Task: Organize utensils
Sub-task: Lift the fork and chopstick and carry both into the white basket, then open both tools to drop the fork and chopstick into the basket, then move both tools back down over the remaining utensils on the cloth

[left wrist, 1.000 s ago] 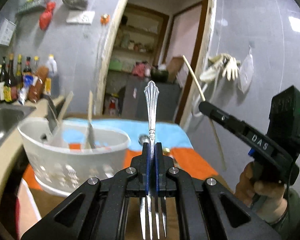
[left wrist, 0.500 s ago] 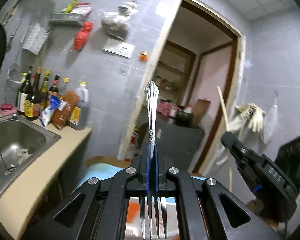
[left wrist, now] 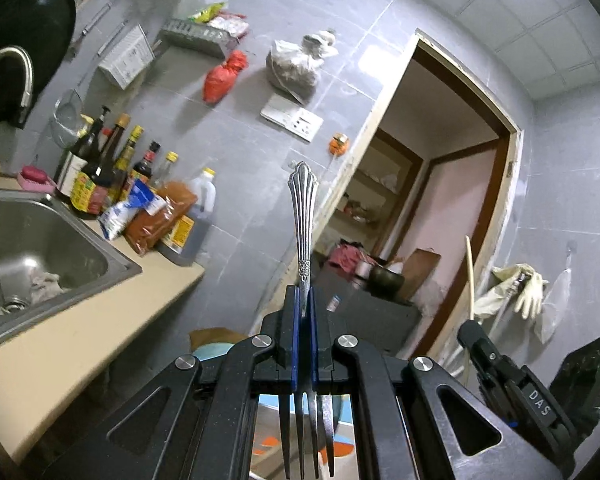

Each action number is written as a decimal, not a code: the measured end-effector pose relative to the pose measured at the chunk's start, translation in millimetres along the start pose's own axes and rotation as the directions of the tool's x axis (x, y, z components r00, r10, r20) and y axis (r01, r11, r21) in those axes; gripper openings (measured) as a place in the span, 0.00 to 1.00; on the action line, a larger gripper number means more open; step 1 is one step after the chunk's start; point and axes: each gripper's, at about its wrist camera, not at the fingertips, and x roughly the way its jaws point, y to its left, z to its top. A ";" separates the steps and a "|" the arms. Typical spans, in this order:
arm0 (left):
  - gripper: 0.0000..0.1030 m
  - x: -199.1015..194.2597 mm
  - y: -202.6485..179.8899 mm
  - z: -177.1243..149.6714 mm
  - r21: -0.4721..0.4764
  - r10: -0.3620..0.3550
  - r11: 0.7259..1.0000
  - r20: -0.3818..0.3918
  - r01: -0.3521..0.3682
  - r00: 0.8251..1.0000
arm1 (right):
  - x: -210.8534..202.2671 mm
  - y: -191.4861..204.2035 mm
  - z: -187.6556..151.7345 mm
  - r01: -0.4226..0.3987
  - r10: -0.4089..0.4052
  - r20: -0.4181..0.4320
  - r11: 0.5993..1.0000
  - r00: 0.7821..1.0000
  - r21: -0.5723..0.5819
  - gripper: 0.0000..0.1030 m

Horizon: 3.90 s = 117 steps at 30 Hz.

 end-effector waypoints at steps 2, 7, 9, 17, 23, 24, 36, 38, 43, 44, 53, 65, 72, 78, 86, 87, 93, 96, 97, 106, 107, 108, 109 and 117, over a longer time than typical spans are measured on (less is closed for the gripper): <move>0.02 -3.1 -4.0 -4.7 0.025 0.016 1.000 0.027 -0.017 1.000 | 0.6 -1.2 -4.2 0.006 -0.006 0.004 1.000 1.000 0.005 0.03; 0.02 -9.2 -11.0 -19.4 0.075 0.063 0.995 0.092 -0.070 0.994 | 5.9 -2.2 -14.7 0.029 -0.029 -0.013 0.999 1.000 -0.014 0.03; 0.02 -9.2 -12.8 -23.8 0.091 0.079 0.992 0.104 -0.088 0.991 | 6.9 -0.8 -18.6 0.037 -0.037 -0.018 0.999 0.999 -0.030 0.03; 0.02 -9.6 -21.6 -41.1 0.170 0.089 0.979 0.121 -0.109 0.989 | 6.1 2.5 -31.4 0.051 -0.055 -0.041 0.995 0.998 -0.089 0.03; 0.02 -9.3 -19.4 -46.0 0.173 0.093 0.979 0.115 -0.112 0.989 | 6.3 4.5 -36.5 0.046 -0.052 -0.058 0.993 0.997 -0.106 0.03; 0.02 -9.2 -18.7 -46.6 0.170 0.093 0.979 0.112 -0.111 0.989 | 6.2 4.6 -37.0 0.044 -0.050 -0.059 0.993 0.997 -0.107 0.03; 0.02 -16.2 -20.0 -50.9 0.206 0.099 0.973 0.020 -0.101 0.995 | 5.3 3.0 -37.7 0.021 -0.042 -0.154 0.991 0.987 -0.135 0.03; 0.02 -18.0 -20.4 -51.6 0.210 0.099 0.973 -0.001 -0.096 0.995 | 3.8 3.5 -37.3 0.016 -0.041 -0.173 0.989 0.984 -0.144 0.03; 0.02 -21.5 -22.9 -55.9 0.233 0.094 0.969 -0.052 -0.080 0.994 | 0.5 4.6 -39.9 0.007 -0.041 -0.214 0.987 0.976 -0.158 0.03; 0.02 -21.8 -22.9 -56.7 0.235 0.094 0.969 -0.064 -0.077 0.993 | 0.0 5.1 -40.5 0.005 -0.041 -0.220 0.987 0.975 -0.160 0.03; 0.09 -28.7 -22.3 -53.9 0.245 0.045 0.970 -0.149 -0.008 0.988 | -7.2 4.5 -39.3 -0.002 -0.044 -0.272 0.986 0.961 -0.167 0.05; 0.46 -42.4 -33.4 -44.1 0.177 -0.003 0.983 -0.217 0.042 0.976 | -44.8 1.9 -12.0 -0.004 -0.037 -0.268 0.989 0.963 -0.151 0.32; 0.86 -53.4 -61.1 -35.6 0.182 0.008 0.983 -0.196 0.028 0.981 | -83.4 -7.8 16.7 0.050 -0.085 -0.203 0.984 0.975 -0.170 0.80; 0.97 -58.1 -93.4 -37.3 0.231 0.030 0.973 -0.163 0.009 0.986 | -119.9 -20.0 38.4 0.132 -0.161 -0.125 0.969 0.979 -0.210 1.00; 0.97 -56.5 -133.4 -56.4 0.267 -0.012 0.962 -0.153 0.053 0.988 | -157.2 -38.2 53.5 0.224 -0.247 -0.057 0.939 0.967 -0.261 1.00; 0.97 -55.4 -139.2 -61.0 0.271 -0.019 0.961 -0.153 0.061 0.988 | -159.8 -40.0 54.0 0.228 -0.251 -0.056 0.937 0.966 -0.266 1.00; 0.98 -48.2 -164.5 -84.9 0.287 -0.042 0.954 -0.170 0.091 0.985 | -176.6 -61.3 54.0 0.267 -0.296 -0.065 0.922 0.953 -0.281 1.00; 0.98 -45.0 -174.6 -97.0 0.298 -0.049 0.949 -0.185 0.103 0.982 | -183.4 -73.2 51.8 0.285 -0.318 -0.081 0.917 0.944 -0.280 1.00; 0.98 -42.6 -177.9 -101.4 0.302 -0.049 0.947 -0.194 0.107 0.980 | -185.0 -77.9 50.4 0.292 -0.328 -0.091 0.914 0.940 -0.281 1.00; 0.97 -16.3 -195.8 -139.2 0.305 -0.053 0.938 -0.344 0.165 0.938 | -191.3 -120.6 34.0 0.311 -0.373 -0.249 0.915 0.894 -0.255 0.97; 0.97 -12.2 -197.2 -143.5 0.306 -0.054 0.935 -0.370 0.177 0.928 | -190.4 -124.6 31.5 0.309 -0.374 -0.273 0.917 0.886 -0.253 0.95; 0.97 -9.0 -198.3 -147.5 0.310 -0.052 0.933 -0.391 0.184 0.919 | -189.2 -128.5 28.7 0.308 -0.376 -0.298 0.918 0.878 -0.250 0.91; 0.97 -6.6 -199.3 -150.3 0.313 -0.048 0.931 -0.408 0.189 0.912 | -188.0 -131.6 26.4 0.308 -0.377 -0.317 0.919 0.870 -0.248 0.85; 0.91 12.4 -207.9 -168.7 0.325 -0.030 0.917 -0.519 0.229 0.855 | -172.6 -153.4 4.3 0.292 -0.358 -0.489 0.933 0.795 -0.209 0.63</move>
